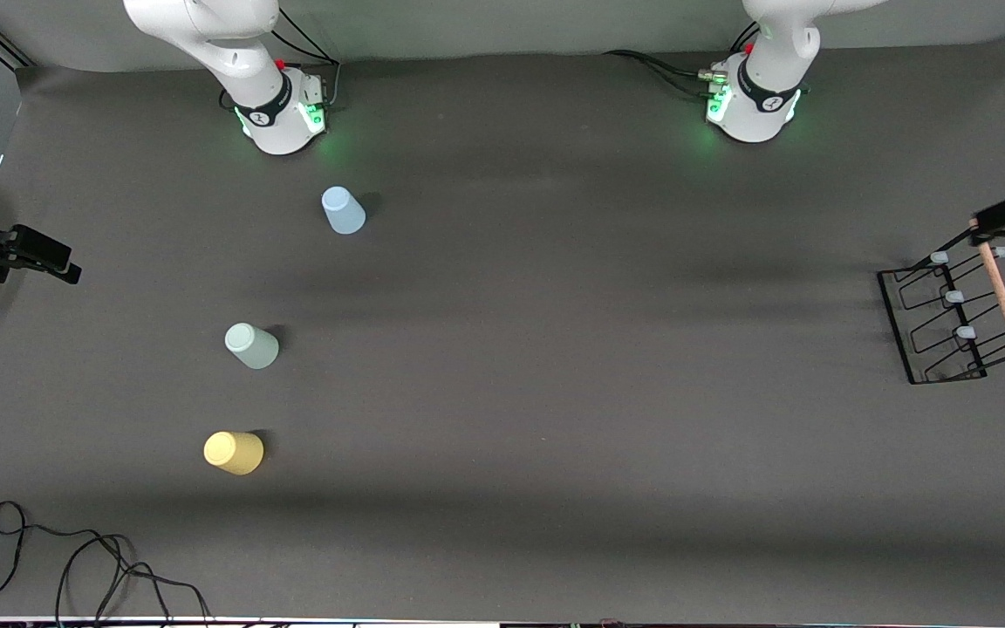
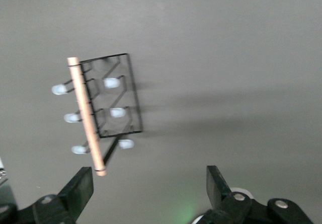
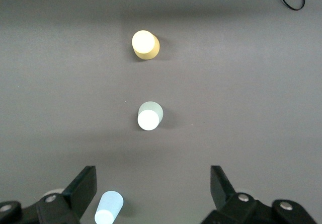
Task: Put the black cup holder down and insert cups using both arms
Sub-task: 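Reach the left gripper to the black rack and grasp its wooden dowel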
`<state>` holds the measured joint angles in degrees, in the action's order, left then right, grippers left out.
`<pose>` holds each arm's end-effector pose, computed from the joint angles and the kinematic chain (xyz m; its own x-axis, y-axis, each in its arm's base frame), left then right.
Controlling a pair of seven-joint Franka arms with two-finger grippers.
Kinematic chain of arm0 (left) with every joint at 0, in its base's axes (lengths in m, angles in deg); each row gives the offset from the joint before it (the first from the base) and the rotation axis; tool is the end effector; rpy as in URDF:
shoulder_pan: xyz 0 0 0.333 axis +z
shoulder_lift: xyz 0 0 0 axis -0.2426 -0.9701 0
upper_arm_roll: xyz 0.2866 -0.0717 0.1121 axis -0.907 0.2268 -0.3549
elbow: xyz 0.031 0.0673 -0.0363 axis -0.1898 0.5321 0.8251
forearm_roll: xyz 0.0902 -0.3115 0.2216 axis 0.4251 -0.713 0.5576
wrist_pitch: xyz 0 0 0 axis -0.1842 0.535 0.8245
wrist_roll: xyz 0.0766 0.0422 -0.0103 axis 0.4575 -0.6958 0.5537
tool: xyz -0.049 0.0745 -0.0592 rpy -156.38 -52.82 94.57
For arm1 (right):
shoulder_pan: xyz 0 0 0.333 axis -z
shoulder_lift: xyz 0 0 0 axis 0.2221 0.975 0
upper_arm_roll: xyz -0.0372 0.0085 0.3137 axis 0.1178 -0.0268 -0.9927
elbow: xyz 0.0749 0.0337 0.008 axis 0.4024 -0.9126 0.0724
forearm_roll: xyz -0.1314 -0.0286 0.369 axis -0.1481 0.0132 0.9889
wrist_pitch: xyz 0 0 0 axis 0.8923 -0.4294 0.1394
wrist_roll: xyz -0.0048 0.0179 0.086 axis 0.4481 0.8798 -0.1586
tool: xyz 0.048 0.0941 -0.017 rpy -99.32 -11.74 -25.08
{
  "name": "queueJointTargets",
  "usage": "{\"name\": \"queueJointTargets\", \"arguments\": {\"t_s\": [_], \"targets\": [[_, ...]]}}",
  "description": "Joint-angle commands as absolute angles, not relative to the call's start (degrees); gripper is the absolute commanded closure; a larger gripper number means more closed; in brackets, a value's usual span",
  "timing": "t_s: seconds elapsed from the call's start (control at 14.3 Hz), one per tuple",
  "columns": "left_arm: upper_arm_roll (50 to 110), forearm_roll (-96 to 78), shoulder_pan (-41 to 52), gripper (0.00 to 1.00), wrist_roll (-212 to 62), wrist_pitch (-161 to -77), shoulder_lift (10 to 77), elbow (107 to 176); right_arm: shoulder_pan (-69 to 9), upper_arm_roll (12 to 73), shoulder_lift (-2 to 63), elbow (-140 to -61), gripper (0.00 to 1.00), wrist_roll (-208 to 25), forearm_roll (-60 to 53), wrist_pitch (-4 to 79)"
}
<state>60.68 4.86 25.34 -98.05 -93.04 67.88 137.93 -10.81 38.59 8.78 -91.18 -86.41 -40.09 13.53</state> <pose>0.5417 0.1291 0.5631 0.9883 -0.0777 -0.1313 -0.0838 -0.9956 -0.0420 0.5654 -0.0364 0.6147 0.9980 -0.0628 0.0037 -0.0628 -0.9980 -0.0053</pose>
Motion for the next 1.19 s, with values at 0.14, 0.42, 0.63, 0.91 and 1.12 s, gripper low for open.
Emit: {"name": "queueJointTargets", "arguments": {"t_s": [0.14,0.42,0.63,0.91,1.12], "targets": [[61.3,7.0,33.8,0.01,-107.2,-98.5,61.3,137.0,-11.0,38.6,8.6,-90.6,0.00,-85.3,-39.7,12.7],[61.3,7.0,36.5,0.01,-107.5,-104.1,53.5,138.3,-11.0,38.6,8.6,-90.7,0.00,-85.3,-39.7,11.3],[61.3,7.0,37.2,0.01,-107.6,-111.2,51.5,143.0,-11.1,38.6,8.6,-90.9,0.00,-85.3,-39.7,10.7],[61.3,7.0,38.5,0.06,-110.2,-117.7,50.6,147.0,-11.1,38.5,8.7,-90.8,0.00,-85.3,-39.7,10.7],[61.3,7.0,40.0,0.64,-113.8,-119.4,49.8,147.0,-11.1,38.5,8.8,-90.8,0.00,-85.3,-39.7,10.7]]}}
